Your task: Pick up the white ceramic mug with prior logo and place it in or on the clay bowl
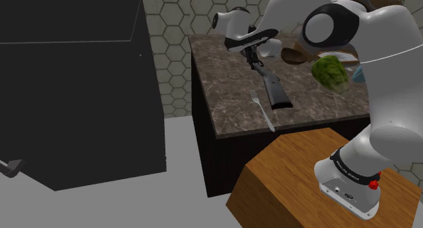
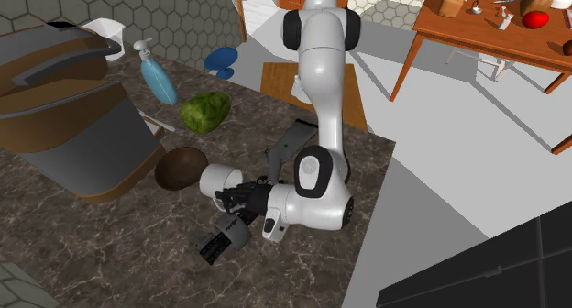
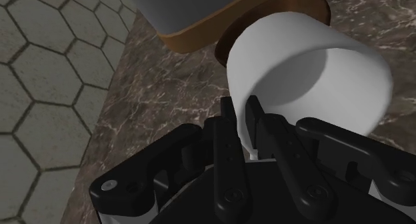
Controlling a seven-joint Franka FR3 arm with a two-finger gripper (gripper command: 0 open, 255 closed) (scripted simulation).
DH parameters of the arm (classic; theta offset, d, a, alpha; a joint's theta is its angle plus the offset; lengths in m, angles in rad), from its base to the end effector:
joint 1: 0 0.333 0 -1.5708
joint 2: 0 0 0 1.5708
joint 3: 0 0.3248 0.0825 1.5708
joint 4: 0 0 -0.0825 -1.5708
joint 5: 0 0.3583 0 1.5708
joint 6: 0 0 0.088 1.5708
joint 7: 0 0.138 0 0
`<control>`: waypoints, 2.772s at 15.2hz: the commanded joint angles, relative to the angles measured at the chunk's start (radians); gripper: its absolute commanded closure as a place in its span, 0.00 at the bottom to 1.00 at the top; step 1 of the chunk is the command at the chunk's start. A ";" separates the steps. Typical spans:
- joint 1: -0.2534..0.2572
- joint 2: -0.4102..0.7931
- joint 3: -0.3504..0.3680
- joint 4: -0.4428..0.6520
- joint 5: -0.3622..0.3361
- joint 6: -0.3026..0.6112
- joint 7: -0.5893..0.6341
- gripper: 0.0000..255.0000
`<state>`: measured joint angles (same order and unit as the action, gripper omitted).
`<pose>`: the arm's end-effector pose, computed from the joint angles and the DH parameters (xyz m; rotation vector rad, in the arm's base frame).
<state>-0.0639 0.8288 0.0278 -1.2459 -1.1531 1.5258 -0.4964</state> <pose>0.6860 -0.1600 0.2986 1.8938 0.7560 -0.8864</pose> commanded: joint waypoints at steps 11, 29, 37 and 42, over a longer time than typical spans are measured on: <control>0.005 -0.076 -0.001 0.018 -0.001 -0.042 -0.085 1.00; -0.219 -0.230 -0.085 -0.224 -0.083 0.255 -0.106 1.00; -0.220 -0.178 -0.088 -0.239 -0.094 0.279 -0.043 1.00; -0.221 -0.142 -0.090 -0.241 -0.101 0.293 -0.005 1.00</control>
<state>-0.2845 0.6838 -0.0612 -1.4798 -1.2515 1.8150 -0.5120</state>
